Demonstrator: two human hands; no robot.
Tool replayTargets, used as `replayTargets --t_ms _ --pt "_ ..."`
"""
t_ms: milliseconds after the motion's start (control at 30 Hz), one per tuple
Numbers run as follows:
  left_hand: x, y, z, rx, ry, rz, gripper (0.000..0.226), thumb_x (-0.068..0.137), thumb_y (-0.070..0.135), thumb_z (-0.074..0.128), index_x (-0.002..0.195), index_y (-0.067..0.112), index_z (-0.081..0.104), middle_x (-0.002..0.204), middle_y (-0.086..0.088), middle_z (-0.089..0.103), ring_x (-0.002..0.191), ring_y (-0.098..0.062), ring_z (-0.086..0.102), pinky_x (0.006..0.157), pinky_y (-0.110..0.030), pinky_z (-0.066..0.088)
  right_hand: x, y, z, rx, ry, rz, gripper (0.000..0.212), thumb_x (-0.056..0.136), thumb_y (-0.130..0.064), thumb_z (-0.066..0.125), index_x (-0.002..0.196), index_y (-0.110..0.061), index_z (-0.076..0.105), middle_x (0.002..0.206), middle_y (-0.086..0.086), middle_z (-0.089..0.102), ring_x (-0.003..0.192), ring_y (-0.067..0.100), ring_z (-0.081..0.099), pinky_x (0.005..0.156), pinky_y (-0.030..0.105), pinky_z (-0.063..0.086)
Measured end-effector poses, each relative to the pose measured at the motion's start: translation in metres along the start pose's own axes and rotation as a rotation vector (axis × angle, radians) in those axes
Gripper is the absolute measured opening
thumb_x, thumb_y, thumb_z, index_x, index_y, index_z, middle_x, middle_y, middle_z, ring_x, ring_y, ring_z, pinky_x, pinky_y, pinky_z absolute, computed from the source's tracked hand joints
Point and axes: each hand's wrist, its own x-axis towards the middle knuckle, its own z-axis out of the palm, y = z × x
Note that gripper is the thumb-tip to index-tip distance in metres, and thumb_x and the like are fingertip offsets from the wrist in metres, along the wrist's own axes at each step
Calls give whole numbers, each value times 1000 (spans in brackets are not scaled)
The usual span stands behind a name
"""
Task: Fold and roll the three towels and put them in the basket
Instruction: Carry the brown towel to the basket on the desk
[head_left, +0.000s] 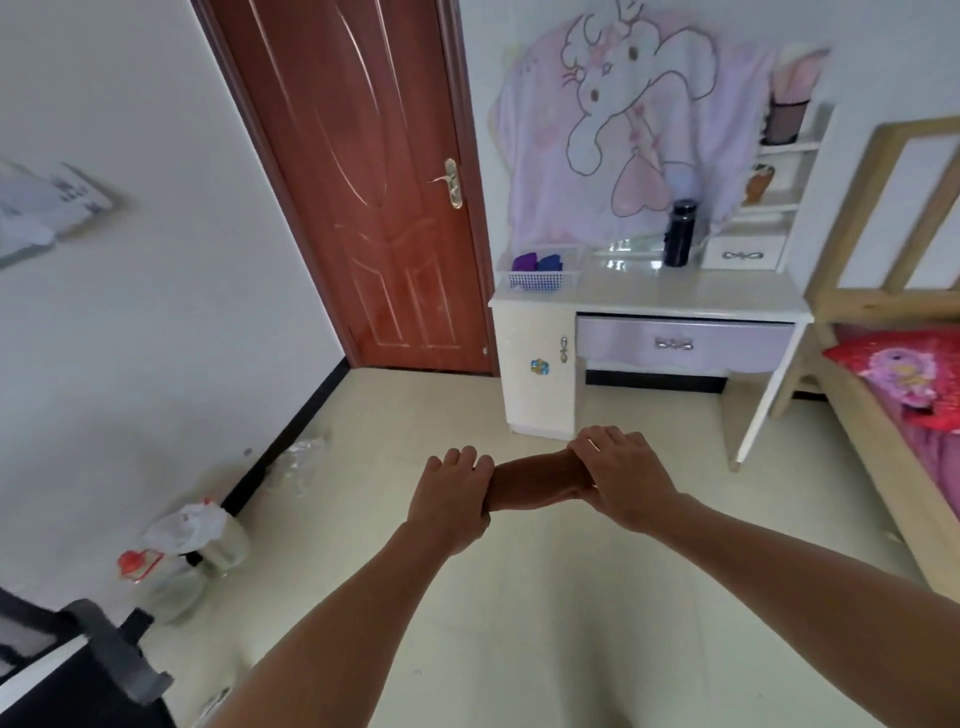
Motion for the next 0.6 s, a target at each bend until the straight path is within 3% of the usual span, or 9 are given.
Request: replayTargets --t_ms 267,600 --pt "177 -36 -12 -87 57 -23 33 83 26 57 114 19 48 112 0 54 99 -20 50 85 -32 39 164 102 -6 -32 5 -9 44 86 -42 60 122 -19 53 129 4 55 111 27 54 91 41 42" --pt "395 -101 31 -87 74 55 34 83 27 57 115 20 47 112 0 56 100 -20 50 86 -32 40 340 198 50 -64 -7 41 44 85 -45 59 121 -20 54 127 4 56 107 26 55 89 39 42"
